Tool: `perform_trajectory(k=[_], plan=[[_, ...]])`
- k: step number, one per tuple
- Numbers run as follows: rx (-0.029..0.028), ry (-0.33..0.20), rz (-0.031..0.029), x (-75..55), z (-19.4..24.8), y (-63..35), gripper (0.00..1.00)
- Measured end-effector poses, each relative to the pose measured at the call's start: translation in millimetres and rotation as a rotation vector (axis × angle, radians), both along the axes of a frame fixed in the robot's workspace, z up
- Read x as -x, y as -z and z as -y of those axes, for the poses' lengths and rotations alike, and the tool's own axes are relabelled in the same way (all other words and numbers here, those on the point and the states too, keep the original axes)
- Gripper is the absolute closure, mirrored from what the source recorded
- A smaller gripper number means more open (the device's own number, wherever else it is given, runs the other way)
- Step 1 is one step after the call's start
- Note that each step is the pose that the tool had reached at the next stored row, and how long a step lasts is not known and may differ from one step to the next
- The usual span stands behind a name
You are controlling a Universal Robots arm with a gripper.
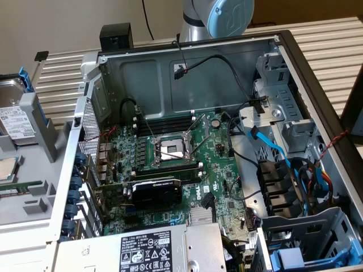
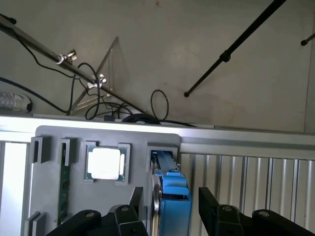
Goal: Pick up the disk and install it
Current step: 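Pick up the disk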
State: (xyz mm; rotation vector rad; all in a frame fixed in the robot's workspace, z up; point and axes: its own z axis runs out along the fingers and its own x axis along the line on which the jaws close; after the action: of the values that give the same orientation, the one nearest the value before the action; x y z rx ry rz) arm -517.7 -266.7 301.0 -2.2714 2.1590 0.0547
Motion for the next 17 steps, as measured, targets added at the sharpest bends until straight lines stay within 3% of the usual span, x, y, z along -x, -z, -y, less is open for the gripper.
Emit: perform_trajectory(k=[2,5,17], plan=[[0.0,0.0,-0.0003,0.0,0.0,0.1,0.46],[0.0003,0.0,-0.0007,0.0,0.0,0.1,0.59],[0.0004,0.0,-0.002,0.0,1.1,0.1,0.59]])
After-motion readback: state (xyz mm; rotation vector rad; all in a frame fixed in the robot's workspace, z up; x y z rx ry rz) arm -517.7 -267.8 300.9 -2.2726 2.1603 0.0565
